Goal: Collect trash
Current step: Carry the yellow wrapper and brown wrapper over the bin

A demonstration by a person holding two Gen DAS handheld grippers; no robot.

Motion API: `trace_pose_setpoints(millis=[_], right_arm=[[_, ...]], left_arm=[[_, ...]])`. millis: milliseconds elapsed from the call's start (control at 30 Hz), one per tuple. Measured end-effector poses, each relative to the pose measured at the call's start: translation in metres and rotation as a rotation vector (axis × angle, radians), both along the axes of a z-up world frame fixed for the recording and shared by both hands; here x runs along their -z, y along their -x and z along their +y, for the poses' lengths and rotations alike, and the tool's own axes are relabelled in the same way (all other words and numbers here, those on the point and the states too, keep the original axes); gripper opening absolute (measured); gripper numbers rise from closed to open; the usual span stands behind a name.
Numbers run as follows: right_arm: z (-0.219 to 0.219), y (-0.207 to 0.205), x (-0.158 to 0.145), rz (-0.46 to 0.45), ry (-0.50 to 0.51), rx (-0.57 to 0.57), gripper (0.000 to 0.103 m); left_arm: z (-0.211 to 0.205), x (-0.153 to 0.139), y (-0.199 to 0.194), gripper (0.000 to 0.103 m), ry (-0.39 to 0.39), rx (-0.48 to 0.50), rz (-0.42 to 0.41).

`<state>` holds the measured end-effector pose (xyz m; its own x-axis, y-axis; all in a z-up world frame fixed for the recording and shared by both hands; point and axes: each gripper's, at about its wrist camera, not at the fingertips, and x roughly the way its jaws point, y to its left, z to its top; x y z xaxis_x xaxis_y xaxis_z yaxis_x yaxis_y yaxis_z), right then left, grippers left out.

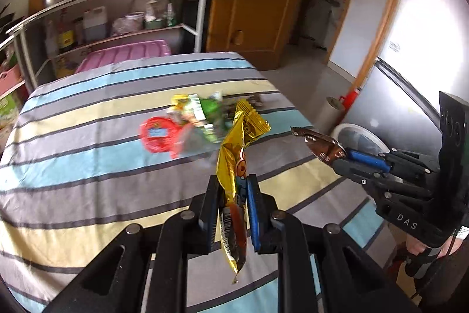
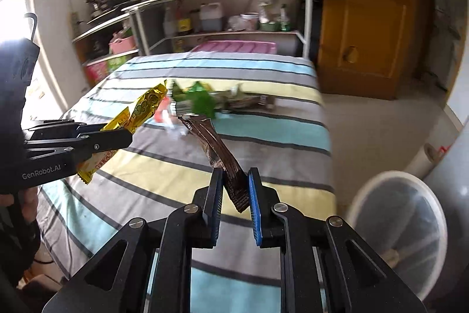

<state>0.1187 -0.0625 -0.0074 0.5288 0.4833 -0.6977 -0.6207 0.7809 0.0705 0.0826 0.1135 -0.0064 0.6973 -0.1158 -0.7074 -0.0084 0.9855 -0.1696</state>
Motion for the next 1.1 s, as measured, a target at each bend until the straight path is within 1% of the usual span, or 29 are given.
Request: trace_pose_setpoints(millis=[367, 600, 733, 933, 1100], right_arm=[[-0.084, 0.0, -0.007, 0.0, -0.024, 0.203, 0.018], [-0.147, 0.004, -0.007, 0.005, -0.031, 0.358, 0.018], [-0.183, 0.004, -0.001, 0.027, -0.028, 0.448, 0.018], [-0.223, -0.003, 0.015, 0.066, 0.02, 0.56, 0.018], [-0.245, -0.011, 0.029, 0.111, 0.045, 0.625, 0.018]], left_arm=[[-0.081, -0.008, -0.031, 0.019, -0.015, 0.183, -0.014], [-0.141, -0.008, -0.051, 0.019, -0.012, 0.31, 0.002], [-0.18, -0.007, -0.059, 0.019, -0.009, 0.388, 0.015], [-0.225, 0.002, -0.076, 0.019, 0.005, 0.473, 0.055], [-0.25, 0.019, -0.092, 0.019, -0.01, 0.495, 0.105]])
